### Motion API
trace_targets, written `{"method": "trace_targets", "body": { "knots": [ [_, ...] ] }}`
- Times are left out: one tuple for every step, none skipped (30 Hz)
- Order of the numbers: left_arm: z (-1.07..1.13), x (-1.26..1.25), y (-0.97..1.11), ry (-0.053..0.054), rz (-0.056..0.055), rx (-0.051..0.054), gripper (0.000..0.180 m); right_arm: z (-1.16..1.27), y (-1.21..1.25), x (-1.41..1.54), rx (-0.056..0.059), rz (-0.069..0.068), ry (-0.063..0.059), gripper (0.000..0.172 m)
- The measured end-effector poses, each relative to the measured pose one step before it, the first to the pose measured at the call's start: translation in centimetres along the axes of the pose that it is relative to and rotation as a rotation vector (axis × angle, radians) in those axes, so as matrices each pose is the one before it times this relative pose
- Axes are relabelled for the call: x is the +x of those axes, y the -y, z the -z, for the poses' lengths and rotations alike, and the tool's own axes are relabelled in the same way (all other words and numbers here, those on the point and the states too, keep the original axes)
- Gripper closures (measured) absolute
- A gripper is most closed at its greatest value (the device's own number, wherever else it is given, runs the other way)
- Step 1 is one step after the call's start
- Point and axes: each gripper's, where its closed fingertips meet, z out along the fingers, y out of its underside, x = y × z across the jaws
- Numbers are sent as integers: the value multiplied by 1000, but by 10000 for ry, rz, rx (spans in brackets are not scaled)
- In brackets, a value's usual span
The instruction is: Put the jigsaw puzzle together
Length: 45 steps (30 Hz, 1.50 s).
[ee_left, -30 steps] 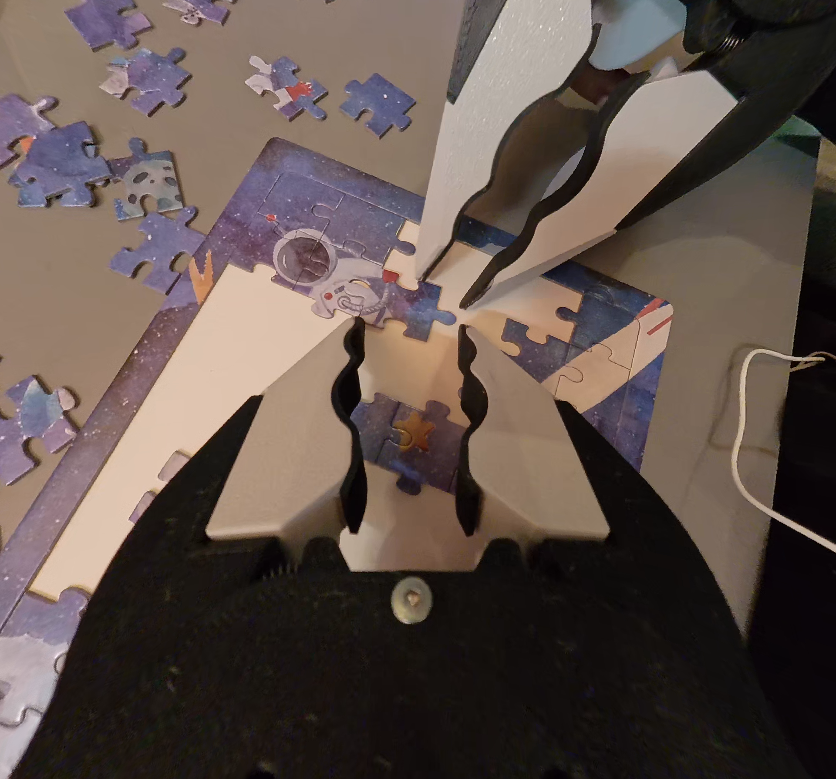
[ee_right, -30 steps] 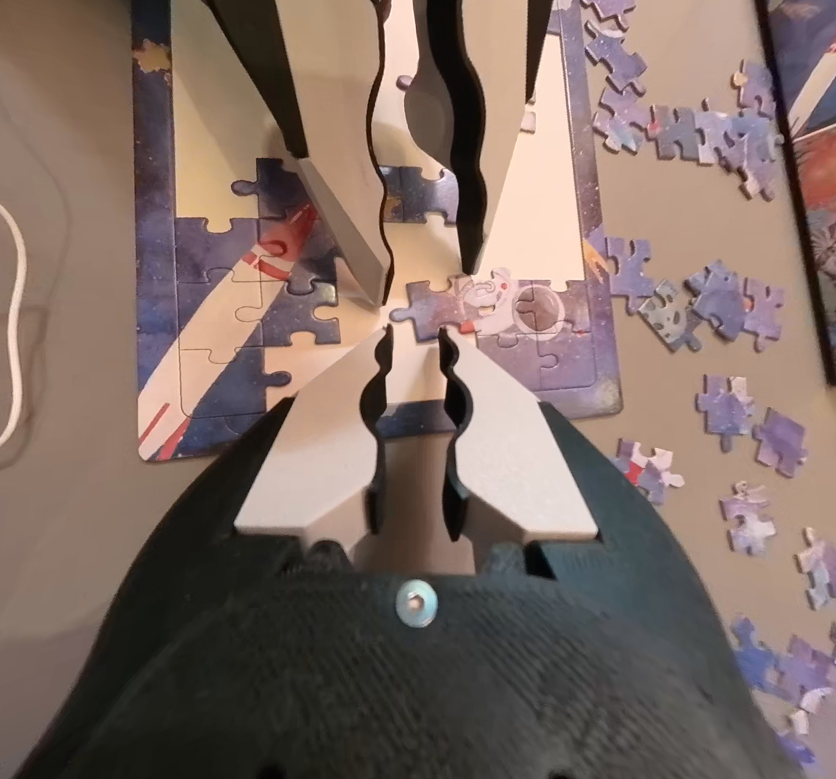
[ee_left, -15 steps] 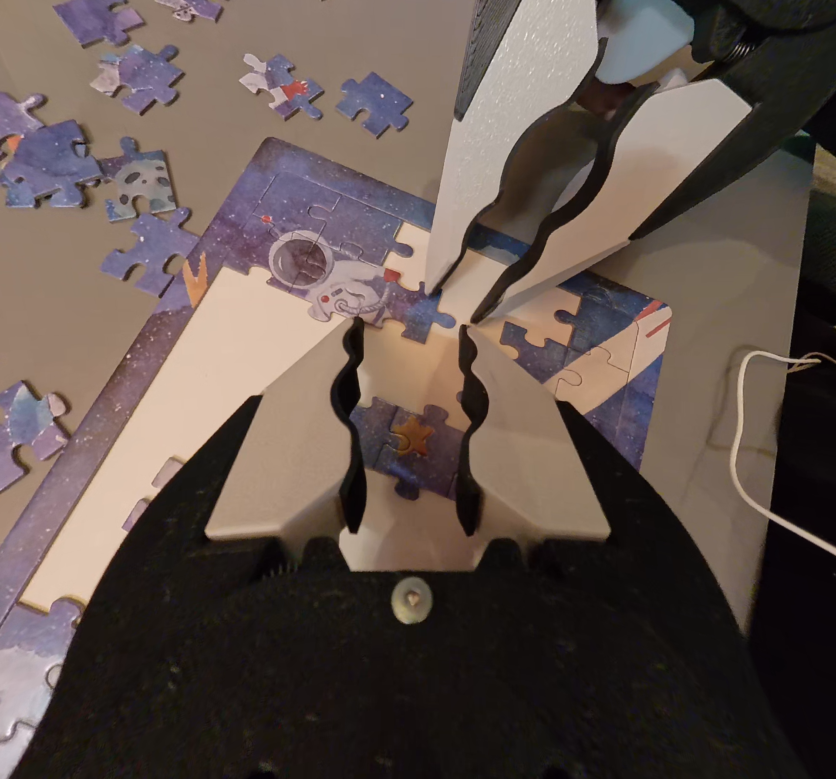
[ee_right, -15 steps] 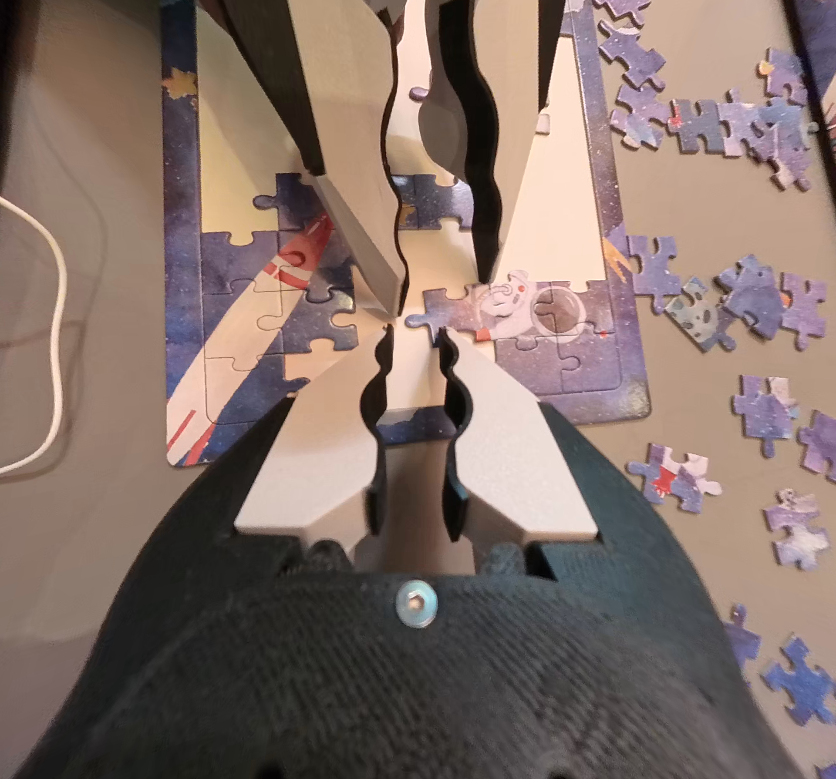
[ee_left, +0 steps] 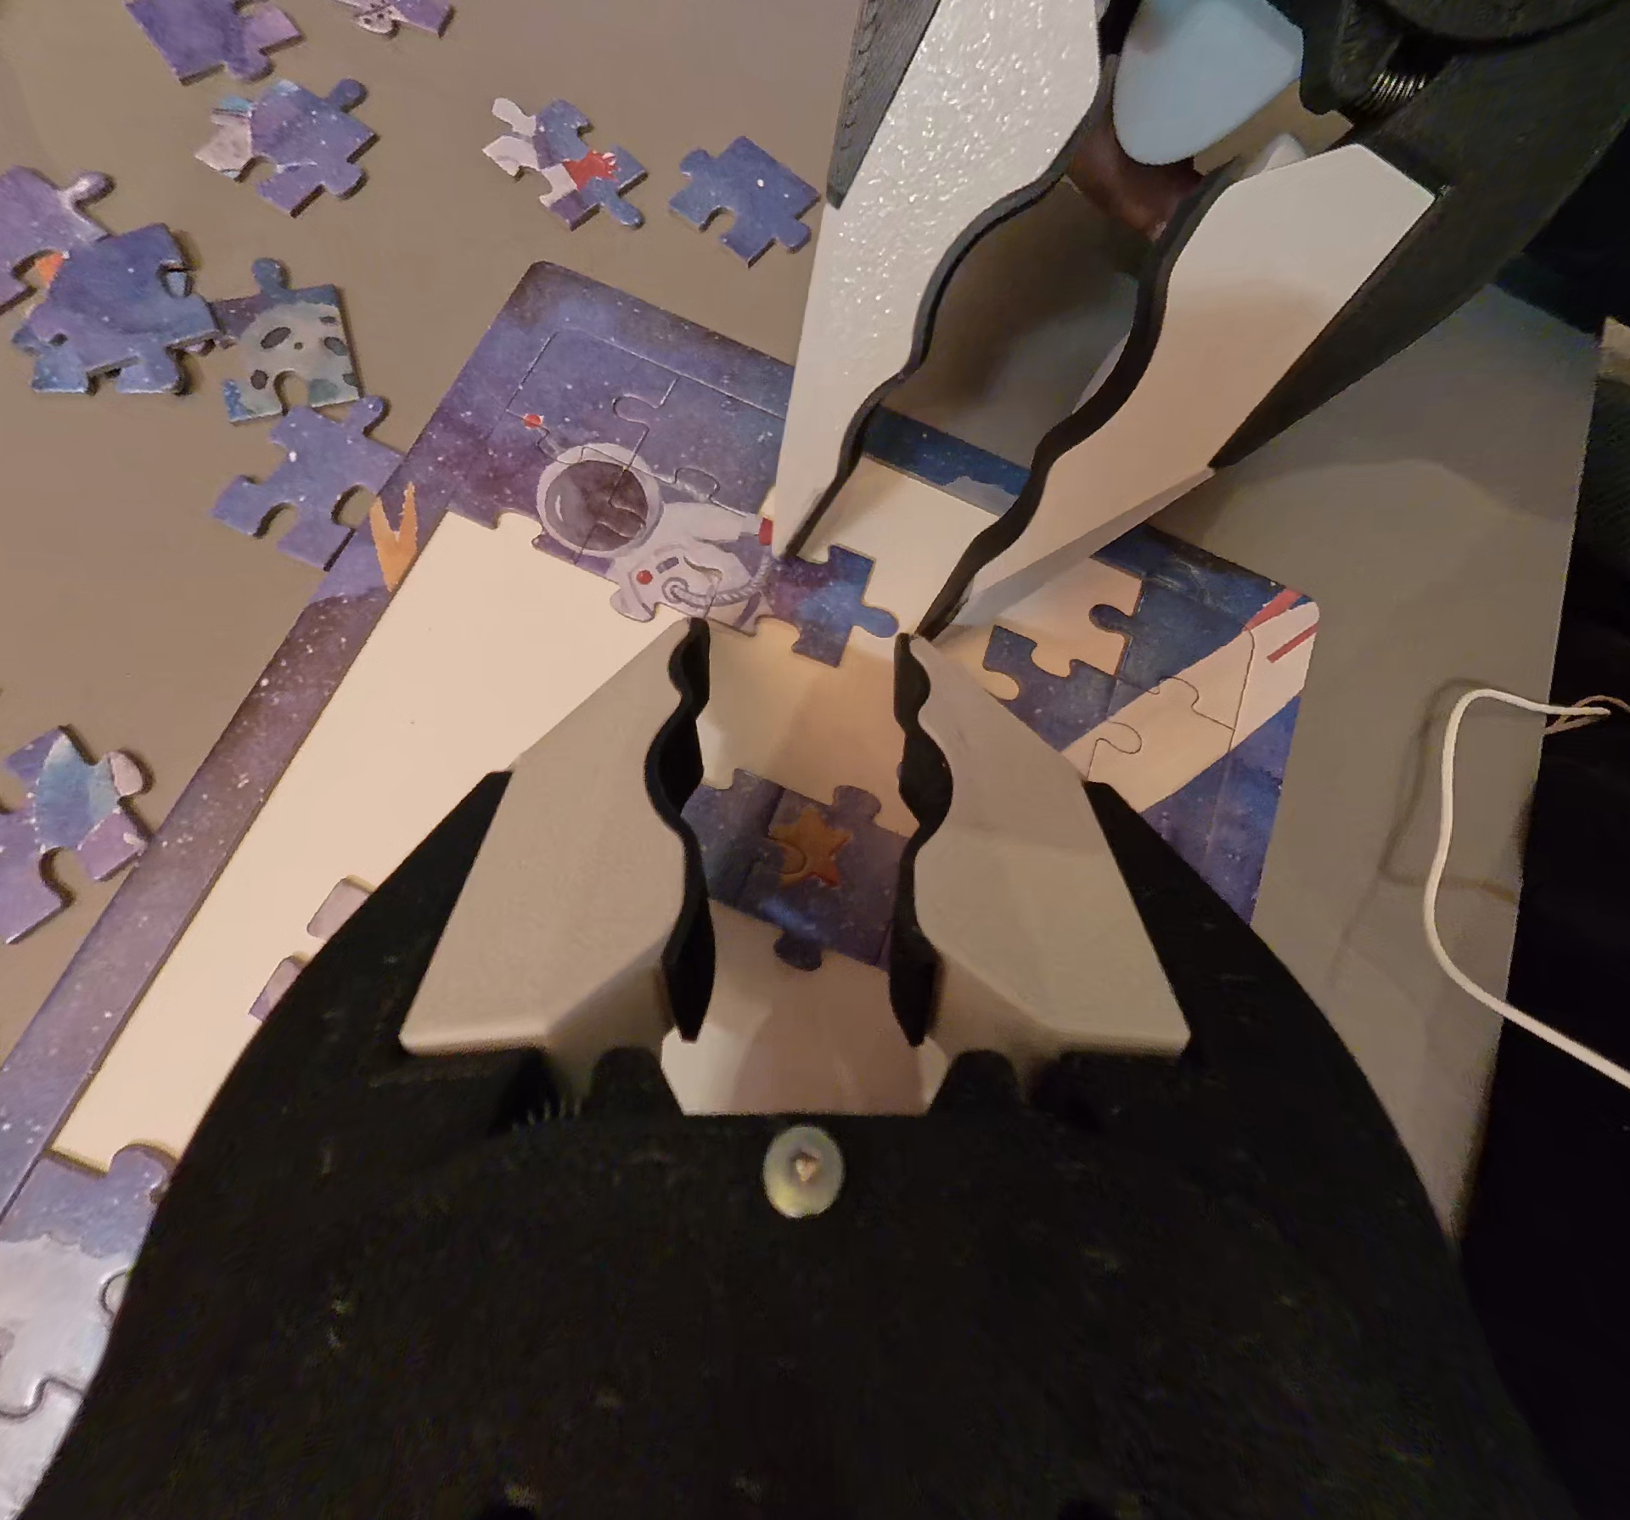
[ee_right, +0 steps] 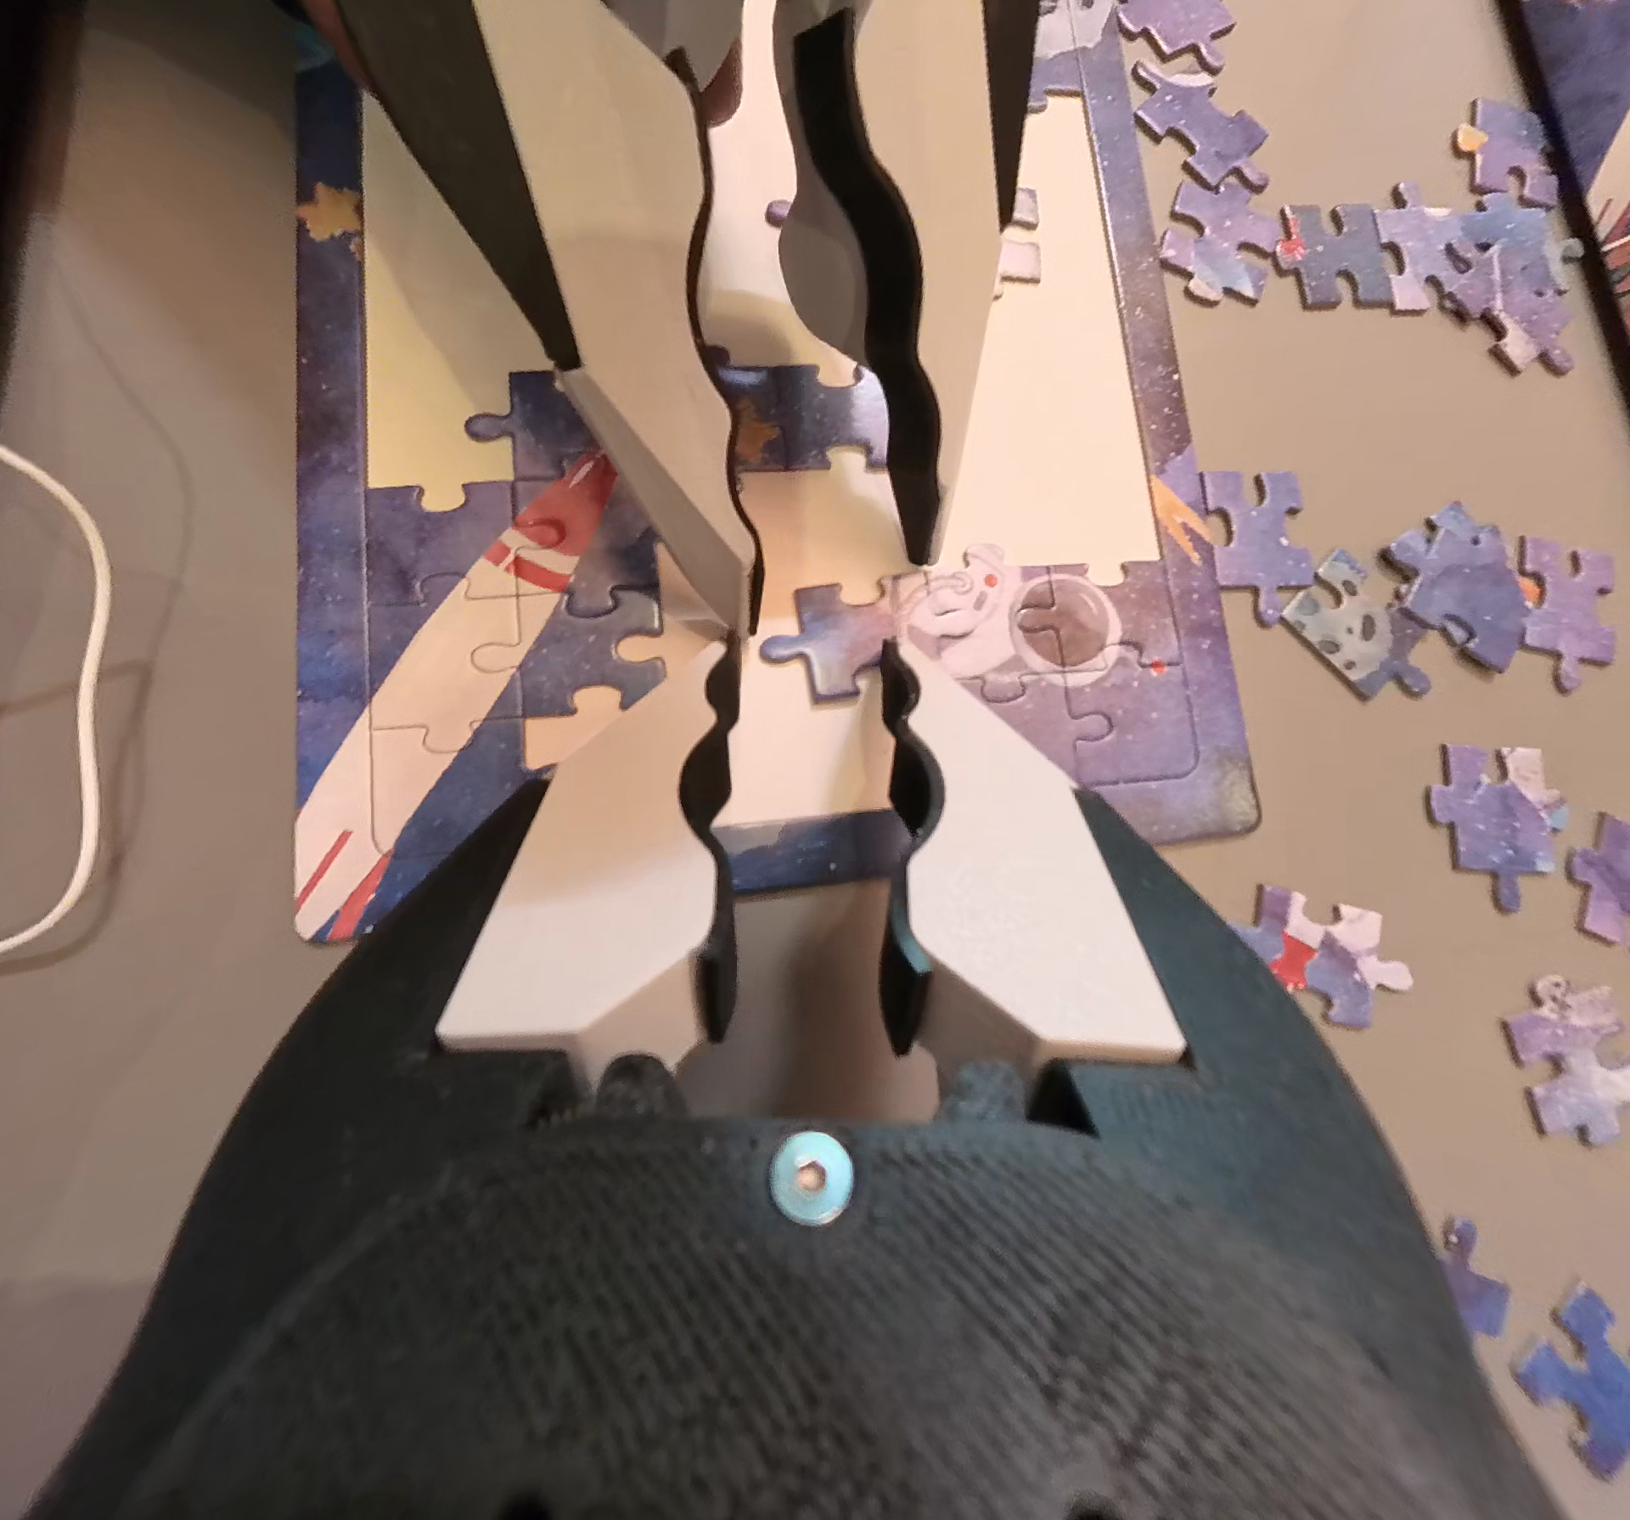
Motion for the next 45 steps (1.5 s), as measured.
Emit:
{"method": "trace_targets", "body": {
  "knots": [
    [29, -60, -22, 20, 8, -1, 140, -42, 39, 79, 9, -1, 3, 140],
    [27, -40, -13, 5, 19, 7, 140, -30, 36, 86, 6, -1, 5, 139],
    [22, -28, -7, -5, 23, 7, 140, -25, 32, 61, 4, -1, 12, 138],
    [18, -16, -7, -10, 18, 5, 141, -19, 26, 42, 4, -4, 21, 138],
    [5, -14, 3, -6, 11, 4, 141, -18, 10, 32, 5, -10, 27, 137],
    [8, -1, -10, -5, 1, -5, 141, -19, -6, 27, 5, -23, 36, 136],
    [-9, 3, -14, 5, -9, -9, 141, -25, -18, 29, 3, -37, 42, 136],
    [-13, 7, -13, 7, -11, -10, 141, -25, -18, 21, 3, -45, 44, 135],
    [-8, 5, -3, 8, -14, -8, 141, -17, -24, 24, 5, -46, 44, 135],
    [-13, 2, -6, 4, -11, -3, 141, -24, -11, 16, 8, -38, 41, 134],
    [1, 1, -1, -3, -4, -1, 141, -13, -1, 4, 12, -27, 37, 134],
    [0, 12, 0, -8, 1, 0, 141, -15, 6, 0, 16, -17, 29, 134],
    [15, -5, -13, -5, 0, -1, 141, -14, 6, -2, 14, -9, 18, 134],
    [3, 5, -1, -9, 3, 1, 141, -17, 11, -7, 14, -6, 17, 133],
    [4, 12, -2, -13, 4, 1, 141, -16, 23, -7, 14, -6, 22, 133],
    [-1, 10, 2, -7, -1, 2, 141, -23, 15, -20, 10, -6, 24, 132],
    [-1, -1, 1, -1, -3, 1, 141, -29, 15, -3, 1, -4, 21, 132],
    [-3, 0, -1, 3, -7, -2, 141, -15, 9, -20, -9, -1, 19, 132],
    [-4, 18, 2, -9, -5, -1, 141, -8, 13, -16, -16, 1, 21, 131],
    [10, 2, 6, 1, -4, 4, 141, -12, 13, -17, -20, -2, 24, 131],
    [-2, 51, 24, -25, 1, 14, 141, -9, 29, -42, -13, -8, 39, 130],
    [-1, 40, 22, -23, 9, 11, 141, -35, 32, -61, -10, -12, 49, 130],
    [6, 20, 8, -7, -6, 3, 141, -31, 26, -42, -11, -8, 43, 129],
    [1, 0, 6, 8, -11, -5, 141, -22, 28, -26, -17, -2, 29, 128],
    [16, 5, -8, 3, -15, -4, 141, -7, 8, -4, -21, 0, 22, 128],
    [5, 15, -5, -7, -1, 1, 141, -21, 15, -20, -11, -10, 28, 128],
    [9, 15, -6, -12, 3, 2, 141, 1, 26, -21, 1, -24, 37, 127],
    [22, 29, -1, -20, 8, 8, 141, 4, 32, -36, 15, -36, 50, 127],
    [1, 20, -9, -22, 11, 2, 141, 24, 28, -49, 19, -42, 55, 126],
    [9, 9, -13, -3, 0, -4, 141, 56, 20, -17, 15, -34, 34, 125],
    [17, -7, -8, 13, -13, -4, 141, 143, 41, 62, 35, -28, -18, 125],
    [25, -10, -14, 12, -13, -2, 141, 204, 61, 119, 77, -37, -68, 125],
    [30, 1, 4, 2, -8, 8, 141, 231, 32, 159, 75, -53, -86, 126],
    [23, 21, 17, -9, -3, 17, 141, 224, -87, 172, 13, -62, -96, 126],
    [29, 23, 27, -10, -4, 19, 141, 148, -204, 142, -47, -57, -82, 126],
    [0, 13, 19, -3, -9, 11, 141, 93, -246, 51, -65, -51, -42, 127],
    [-15, -8, -3, 9, -15, -1, 140, 17, -249, -24, -60, -55, 2, 126],
    [-22, -42, 0, 33, -20, -5, 140, -40, -212, -87, -53, -56, 36, 125],
    [-22, -108, 21, 79, -25, 4, 139, -94, -177, -123, -46, -46, 47, 125],
    [-19, -139, 22, 99, -37, 9, 139, -96, -82, -105, -18, -22, 26, 124],
    [-12, -61, -5, 57, -34, -14, 138, -64, 32, -105, 32, 6, 11, 123],
    [-18, -11, -3, 18, -25, -21, 138, -43, 42, -123, 13, 6, 25, 124],
    [-12, 14, -18, 5, -18, -16, 138, -57, -36, -71, -41, -4, 13, 123],
    [-30, 32, -15, -3, -12, -16, 138, -54, -13, -50, -23, 0, 3, 123],
    [-19, 17, -40, 2, -5, -20, 138, -24, 36, -50, 15, -1, 10, 124]
  ]
}}
